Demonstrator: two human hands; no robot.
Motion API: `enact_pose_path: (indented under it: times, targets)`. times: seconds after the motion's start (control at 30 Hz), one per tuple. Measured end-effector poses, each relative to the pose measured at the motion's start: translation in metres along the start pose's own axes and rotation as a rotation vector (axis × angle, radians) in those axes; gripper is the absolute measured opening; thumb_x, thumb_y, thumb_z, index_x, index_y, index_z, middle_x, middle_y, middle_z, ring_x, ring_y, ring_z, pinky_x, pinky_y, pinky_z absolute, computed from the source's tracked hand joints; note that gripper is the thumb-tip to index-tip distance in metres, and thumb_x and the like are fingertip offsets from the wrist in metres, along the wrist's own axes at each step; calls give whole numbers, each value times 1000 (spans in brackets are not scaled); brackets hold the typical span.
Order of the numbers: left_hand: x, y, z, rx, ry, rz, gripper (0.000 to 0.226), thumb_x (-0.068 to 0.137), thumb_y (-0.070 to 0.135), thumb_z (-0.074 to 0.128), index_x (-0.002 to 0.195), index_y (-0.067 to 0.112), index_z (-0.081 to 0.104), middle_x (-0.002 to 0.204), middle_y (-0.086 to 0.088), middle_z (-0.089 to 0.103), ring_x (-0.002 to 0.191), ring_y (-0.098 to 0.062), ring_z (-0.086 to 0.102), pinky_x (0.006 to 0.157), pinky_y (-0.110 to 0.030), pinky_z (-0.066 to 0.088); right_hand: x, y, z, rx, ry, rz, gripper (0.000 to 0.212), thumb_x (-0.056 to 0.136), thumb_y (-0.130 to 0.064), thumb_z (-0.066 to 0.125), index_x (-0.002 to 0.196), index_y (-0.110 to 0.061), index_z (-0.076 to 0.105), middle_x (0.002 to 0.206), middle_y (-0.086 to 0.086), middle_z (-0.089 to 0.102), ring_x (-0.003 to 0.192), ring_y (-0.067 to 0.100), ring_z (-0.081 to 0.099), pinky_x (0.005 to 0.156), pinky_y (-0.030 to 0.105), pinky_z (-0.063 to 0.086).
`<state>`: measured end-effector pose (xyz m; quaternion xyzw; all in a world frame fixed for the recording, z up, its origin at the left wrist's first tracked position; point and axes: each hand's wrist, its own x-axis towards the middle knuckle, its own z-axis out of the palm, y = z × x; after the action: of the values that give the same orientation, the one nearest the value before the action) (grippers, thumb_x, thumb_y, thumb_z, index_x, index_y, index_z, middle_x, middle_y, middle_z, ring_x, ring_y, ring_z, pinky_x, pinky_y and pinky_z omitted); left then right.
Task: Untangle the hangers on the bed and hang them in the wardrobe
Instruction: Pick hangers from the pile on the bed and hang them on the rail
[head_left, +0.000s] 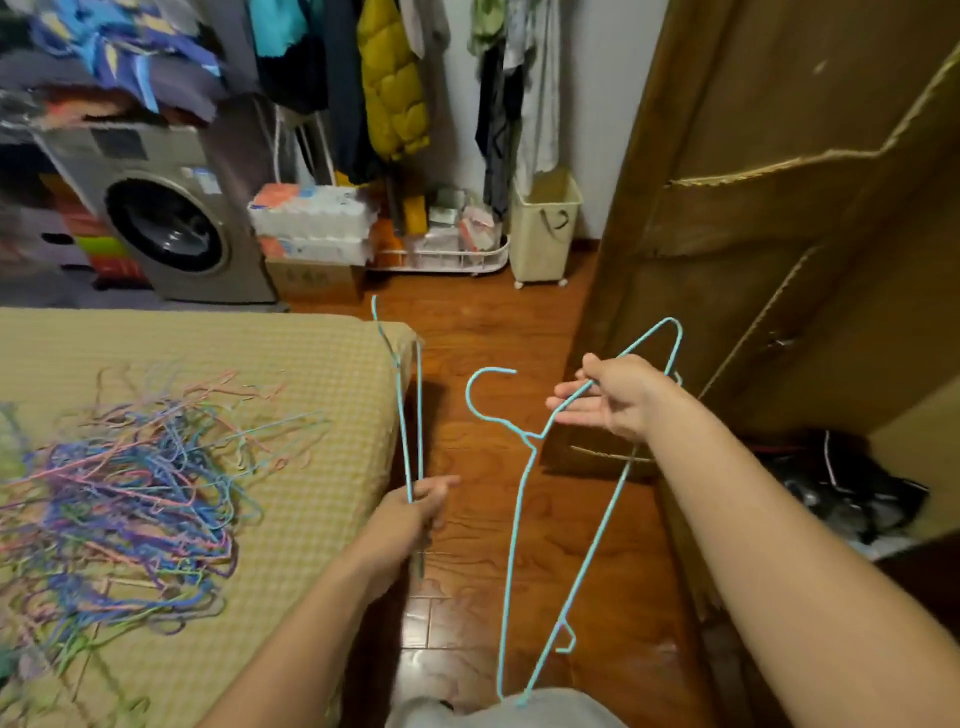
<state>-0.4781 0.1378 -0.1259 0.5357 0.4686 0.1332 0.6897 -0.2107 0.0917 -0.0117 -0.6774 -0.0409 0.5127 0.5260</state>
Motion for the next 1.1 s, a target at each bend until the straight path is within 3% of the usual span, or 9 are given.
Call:
enact_pose_path:
  times: [0.2, 0.33, 0.43, 0.6, 0.7, 0.77, 0.83, 0.97, 1.1]
  targets:
    - [10, 6, 89, -77, -427, -121, 40, 99, 43, 51, 114, 13, 74, 89, -6, 63, 81, -18, 60, 70, -25, 45, 31, -32, -92, 186, 42, 8, 25, 108, -19, 36, 91, -4, 44, 87, 20, 60, 50, 33, 70, 42, 45, 56]
    - [25, 26, 124, 64, -622, -105, 32, 91, 39, 62, 102, 11, 74, 92, -10, 63, 87, -18, 59, 72, -24, 44, 43, -42, -160, 409, 135, -21, 18, 107, -17, 38, 97, -6, 48, 98, 22, 60, 91, 39, 72, 51, 47, 58]
    - [44, 49, 151, -9, -644, -136, 27, 90, 35, 65, 94, 9, 70, 90, -16, 62, 83, -21, 59, 73, -27, 46, 40, -34, -185, 426, 151, -47, 21, 106, -25, 44, 105, -4, 47, 113, 29, 60, 91, 40, 69, 66, 47, 61]
    - [94, 93, 229, 54, -659, -204, 26, 95, 29, 60, 73, 16, 63, 75, -5, 54, 71, -19, 56, 62, -27, 46, 36, 57, -192, -50, 686, -347, 16, 101, -35, 48, 94, -29, 61, 105, 2, 67, 91, 21, 65, 86, 43, 56]
    - [130, 115, 269, 161, -660, -264, 24, 94, 37, 59, 77, 22, 63, 74, -3, 57, 69, -20, 55, 66, -30, 50, 25, 89, -171, 82, 439, -166, 16, 96, -51, 54, 108, -43, 62, 114, -11, 65, 107, 11, 60, 100, 43, 49]
    - [149, 130, 291, 235, -699, -269, 18, 96, 37, 58, 89, 22, 62, 82, -6, 63, 78, -22, 59, 76, -38, 51, 30, 86, -161, 326, 226, -126, 30, 95, -43, 62, 124, -39, 58, 125, -9, 63, 117, 12, 59, 106, 49, 45]
    - [164, 144, 309, 247, -752, -246, 18, 98, 31, 57, 85, 19, 60, 80, -8, 63, 77, -22, 60, 71, -34, 50, 37, 70, -160, 382, 217, -183, 40, 94, -33, 65, 133, -37, 55, 130, -7, 63, 122, 14, 59, 107, 51, 46]
    - [189, 176, 340, 330, -937, -159, 30, 99, 25, 57, 70, 19, 62, 68, -4, 64, 65, -18, 63, 63, -29, 49, 59, 26, -160, 377, 495, -258, 30, 101, -15, 50, 122, -32, 64, 116, 2, 72, 109, 16, 68, 97, 43, 55]
    - [190, 214, 363, 519, -1081, -62, 22, 98, 29, 60, 80, 17, 61, 72, -9, 66, 65, -24, 63, 66, -38, 56, 55, 1, -165, 548, 787, -246, 28, 101, -7, 45, 118, -15, 65, 95, 12, 72, 82, 22, 71, 81, 40, 61]
